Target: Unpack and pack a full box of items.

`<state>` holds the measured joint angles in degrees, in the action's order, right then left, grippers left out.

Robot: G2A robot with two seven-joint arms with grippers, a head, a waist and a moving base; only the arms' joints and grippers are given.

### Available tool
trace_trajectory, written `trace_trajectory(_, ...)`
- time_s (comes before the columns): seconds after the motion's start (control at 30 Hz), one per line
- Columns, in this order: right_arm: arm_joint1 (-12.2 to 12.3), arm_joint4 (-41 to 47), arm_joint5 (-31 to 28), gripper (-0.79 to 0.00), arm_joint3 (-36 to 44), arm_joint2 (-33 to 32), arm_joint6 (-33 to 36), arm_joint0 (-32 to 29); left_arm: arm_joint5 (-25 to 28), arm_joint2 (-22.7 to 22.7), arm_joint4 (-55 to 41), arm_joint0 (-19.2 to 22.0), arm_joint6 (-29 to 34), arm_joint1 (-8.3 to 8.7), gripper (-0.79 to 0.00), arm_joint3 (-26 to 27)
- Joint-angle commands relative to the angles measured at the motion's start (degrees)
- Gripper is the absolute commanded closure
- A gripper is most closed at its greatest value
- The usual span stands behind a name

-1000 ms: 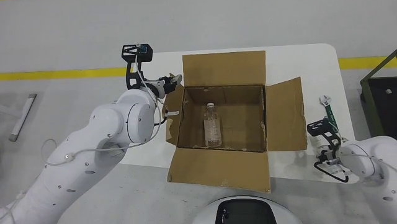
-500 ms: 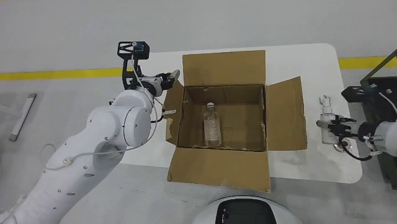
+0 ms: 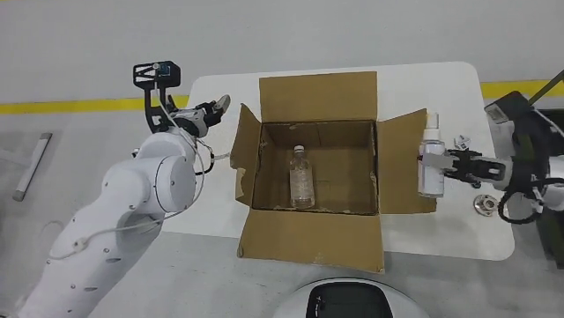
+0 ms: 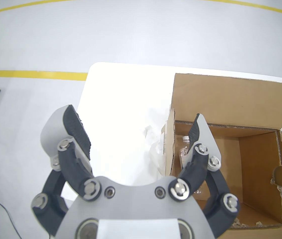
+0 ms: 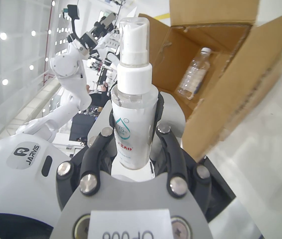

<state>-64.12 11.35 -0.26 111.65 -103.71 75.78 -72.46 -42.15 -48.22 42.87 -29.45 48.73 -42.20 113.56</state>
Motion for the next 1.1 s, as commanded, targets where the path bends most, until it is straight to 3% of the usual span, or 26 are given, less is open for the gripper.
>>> trace_trajectory(0.0, -0.01, -2.14, 1.69, 0.000, -0.19, 4.74, -1.48, 1.44, -0.01, -0.01, 0.01, -0.02, 0.00, 0.00, -0.785, 0.01)
trace_trajectory(0.2, -0.18, -9.20, 8.21, 0.000, -2.51, 14.39, -8.13, 4.99, -0.01, -0.01, 0.01, -0.02, 0.00, 0.00, -0.785, 0.01)
trace_trajectory(0.67, 0.18, -10.48, 6.77, 0.000, -1.49, 13.24, -8.44, 3.80, -0.01, -0.01, 0.01, -0.02, 0.00, 0.00, -0.785, 0.01)
trace_trajectory(0.8, 0.37, -10.31, 9.06, 0.000, 0.78, 14.00, -9.44, 3.38, -0.01, -0.01, 0.01, -0.02, 0.00, 0.00, -0.785, 0.01)
trace_trajectory(0.93, 0.01, -13.89, 13.89, 0.000, 0.53, 20.77, -13.46, 5.98, -0.01, -0.01, 0.01, -0.02, 0.00, 0.00, -0.785, 0.01)
trace_trajectory(1.07, -0.95, -21.11, 21.12, 0.000, -3.23, 32.03, -16.82, 13.14, -0.01, -0.01, 0.01, -0.02, 0.00, 0.00, -0.785, 0.01)
